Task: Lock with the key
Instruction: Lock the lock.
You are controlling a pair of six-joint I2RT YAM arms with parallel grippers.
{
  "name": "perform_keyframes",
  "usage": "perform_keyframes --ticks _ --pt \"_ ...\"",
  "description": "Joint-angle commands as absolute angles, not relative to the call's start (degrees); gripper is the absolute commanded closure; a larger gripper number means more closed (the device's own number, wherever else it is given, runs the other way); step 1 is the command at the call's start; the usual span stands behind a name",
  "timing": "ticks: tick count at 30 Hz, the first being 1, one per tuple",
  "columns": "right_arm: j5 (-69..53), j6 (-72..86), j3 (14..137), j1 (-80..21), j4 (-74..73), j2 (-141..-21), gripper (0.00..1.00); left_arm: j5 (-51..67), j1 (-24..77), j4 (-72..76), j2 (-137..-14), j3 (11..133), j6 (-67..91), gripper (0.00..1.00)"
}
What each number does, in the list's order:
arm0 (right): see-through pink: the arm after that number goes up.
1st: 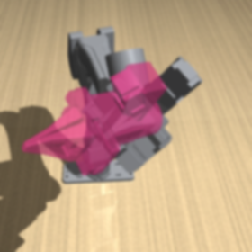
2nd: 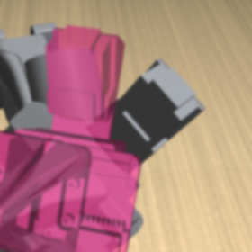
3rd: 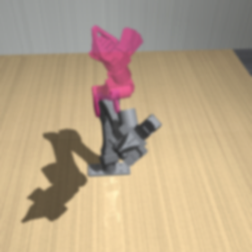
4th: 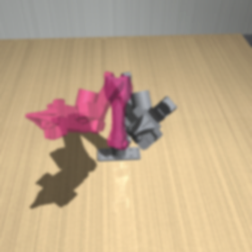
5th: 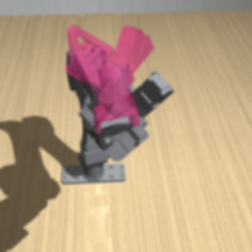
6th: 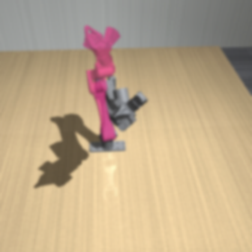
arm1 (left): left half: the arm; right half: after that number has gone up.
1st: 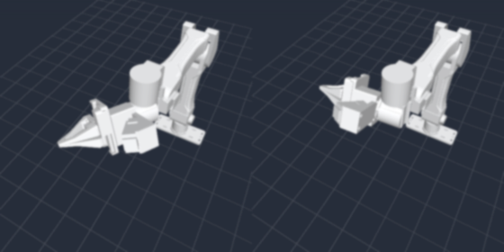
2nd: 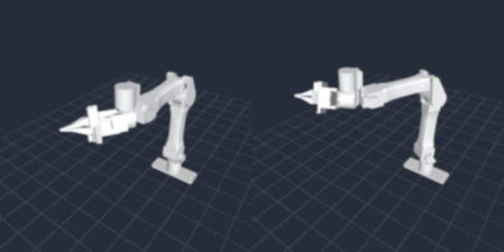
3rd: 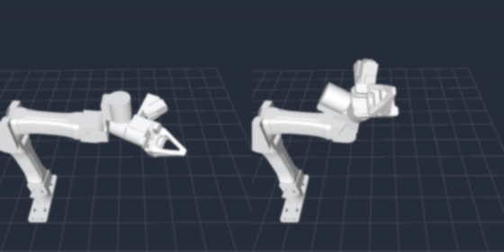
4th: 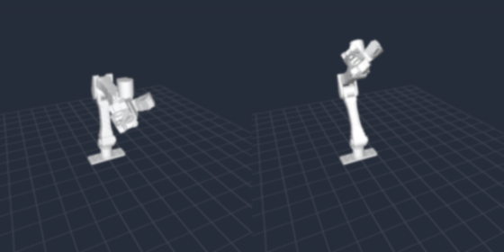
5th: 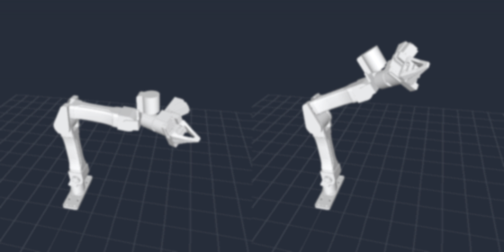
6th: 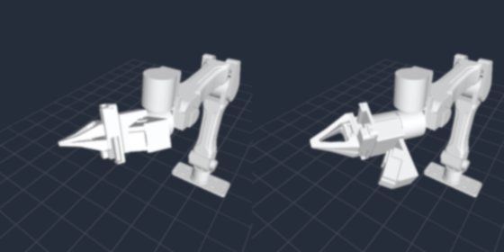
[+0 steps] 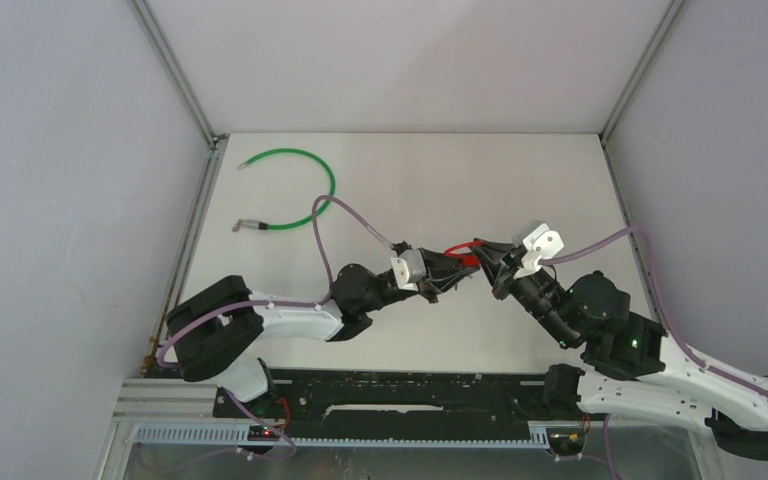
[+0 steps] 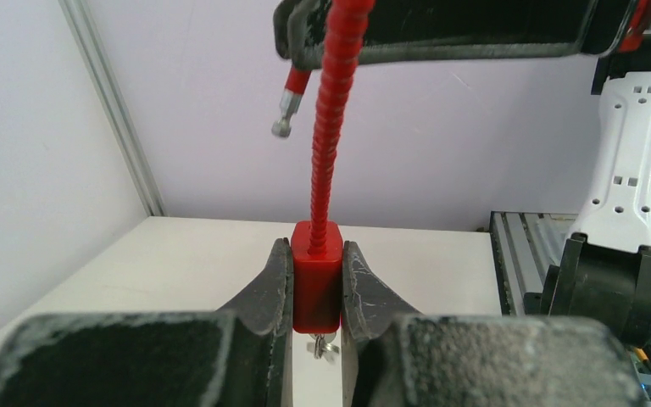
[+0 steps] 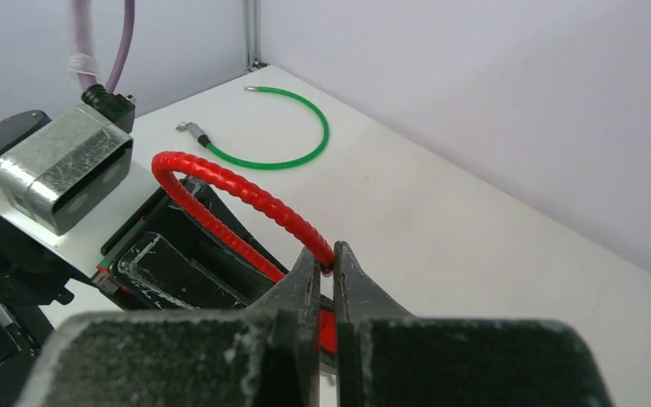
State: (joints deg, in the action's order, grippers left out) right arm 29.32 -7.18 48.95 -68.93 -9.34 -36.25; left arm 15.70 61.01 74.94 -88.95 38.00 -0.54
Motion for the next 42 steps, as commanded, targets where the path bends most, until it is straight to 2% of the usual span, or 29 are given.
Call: perform_keyframes --ticks 1,12,22,31,42 --pt "28.14 -9.03 51.97 -70.29 -7.27 -35.02 1.0 16.15 61.44 74.99 -89.12 41.11 -1.8 1.0" --pt "32.51 -0.33 48.81 -68.97 -17.47 -34.5 1.0 14.83 61.44 81.13 -89.3 38.6 -1.41 1.0" --pt "24.91 5.21 43.68 -61.22 -15.66 -32.87 1.0 14.74 61.44 82.19 -89.34 38.14 -1.23 1.0" --pt "19.66 6.5 42.71 -59.65 -15.62 -32.88 1.0 14.59 61.44 82.18 -89.41 38.23 -1.19 1.0" --pt "23.45 0.76 44.22 -59.83 -12.24 -29.24 1.0 14.64 61.44 81.92 -89.41 38.32 -1.23 1.0"
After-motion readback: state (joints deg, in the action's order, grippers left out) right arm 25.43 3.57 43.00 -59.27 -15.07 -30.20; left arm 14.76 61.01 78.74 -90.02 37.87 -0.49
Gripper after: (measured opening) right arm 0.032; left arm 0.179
